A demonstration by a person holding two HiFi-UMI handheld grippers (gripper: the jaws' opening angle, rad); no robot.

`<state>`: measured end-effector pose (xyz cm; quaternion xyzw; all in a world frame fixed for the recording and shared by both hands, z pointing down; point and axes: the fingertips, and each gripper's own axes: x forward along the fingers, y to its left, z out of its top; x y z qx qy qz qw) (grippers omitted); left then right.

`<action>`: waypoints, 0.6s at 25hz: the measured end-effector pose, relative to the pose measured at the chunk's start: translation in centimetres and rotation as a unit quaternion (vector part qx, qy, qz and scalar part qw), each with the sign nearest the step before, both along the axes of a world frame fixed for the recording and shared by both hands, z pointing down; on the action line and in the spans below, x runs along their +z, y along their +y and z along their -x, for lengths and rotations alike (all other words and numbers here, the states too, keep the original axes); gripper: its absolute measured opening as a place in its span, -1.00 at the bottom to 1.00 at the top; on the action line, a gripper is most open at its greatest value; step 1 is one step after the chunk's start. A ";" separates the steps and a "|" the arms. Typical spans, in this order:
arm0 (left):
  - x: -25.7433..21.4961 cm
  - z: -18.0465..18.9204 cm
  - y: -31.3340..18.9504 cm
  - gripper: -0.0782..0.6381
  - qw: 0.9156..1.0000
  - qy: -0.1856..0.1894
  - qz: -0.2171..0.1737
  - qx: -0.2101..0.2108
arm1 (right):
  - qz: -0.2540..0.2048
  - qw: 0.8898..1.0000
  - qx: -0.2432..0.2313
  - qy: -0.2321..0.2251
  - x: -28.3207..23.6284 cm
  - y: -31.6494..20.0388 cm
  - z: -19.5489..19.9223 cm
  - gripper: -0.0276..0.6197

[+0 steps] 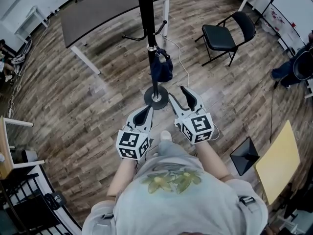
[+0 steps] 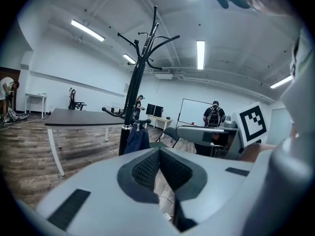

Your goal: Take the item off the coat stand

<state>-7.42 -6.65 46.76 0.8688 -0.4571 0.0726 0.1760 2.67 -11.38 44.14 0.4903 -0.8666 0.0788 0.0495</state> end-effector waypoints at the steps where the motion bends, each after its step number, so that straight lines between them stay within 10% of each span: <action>1: 0.1 0.1 -0.1 -0.74 1.000 -0.001 0.001 0.000 | 0.003 1.000 0.001 0.000 0.2 -0.2 0.1 -0.27; 15: 0.1 0.7 -3.4 -0.74 1.000 -0.005 -0.002 -0.004 | 0.024 1.000 0.001 0.002 1.7 -3.7 0.6 -0.21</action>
